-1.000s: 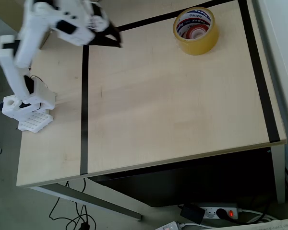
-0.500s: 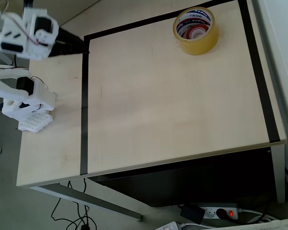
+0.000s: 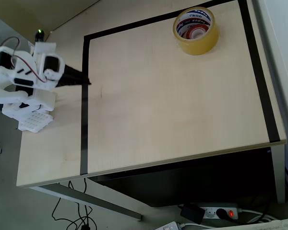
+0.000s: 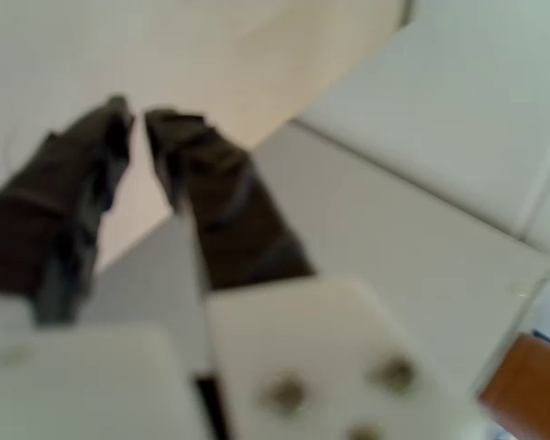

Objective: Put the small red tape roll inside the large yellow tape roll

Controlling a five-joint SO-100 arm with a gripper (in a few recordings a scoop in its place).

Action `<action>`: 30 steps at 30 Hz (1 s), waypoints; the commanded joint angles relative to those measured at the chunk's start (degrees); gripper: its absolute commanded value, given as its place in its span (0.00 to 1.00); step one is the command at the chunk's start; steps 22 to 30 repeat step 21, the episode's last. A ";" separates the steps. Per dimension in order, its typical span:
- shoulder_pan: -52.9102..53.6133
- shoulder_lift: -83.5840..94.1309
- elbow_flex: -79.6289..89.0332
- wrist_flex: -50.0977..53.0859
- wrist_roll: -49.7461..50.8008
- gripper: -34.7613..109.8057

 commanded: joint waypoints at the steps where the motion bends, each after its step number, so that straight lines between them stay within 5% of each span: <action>1: -0.26 10.46 6.24 2.90 0.88 0.24; 13: -3.78 17.75 16.52 16.00 5.36 0.24; 30: -7.03 17.84 16.70 15.82 5.80 0.24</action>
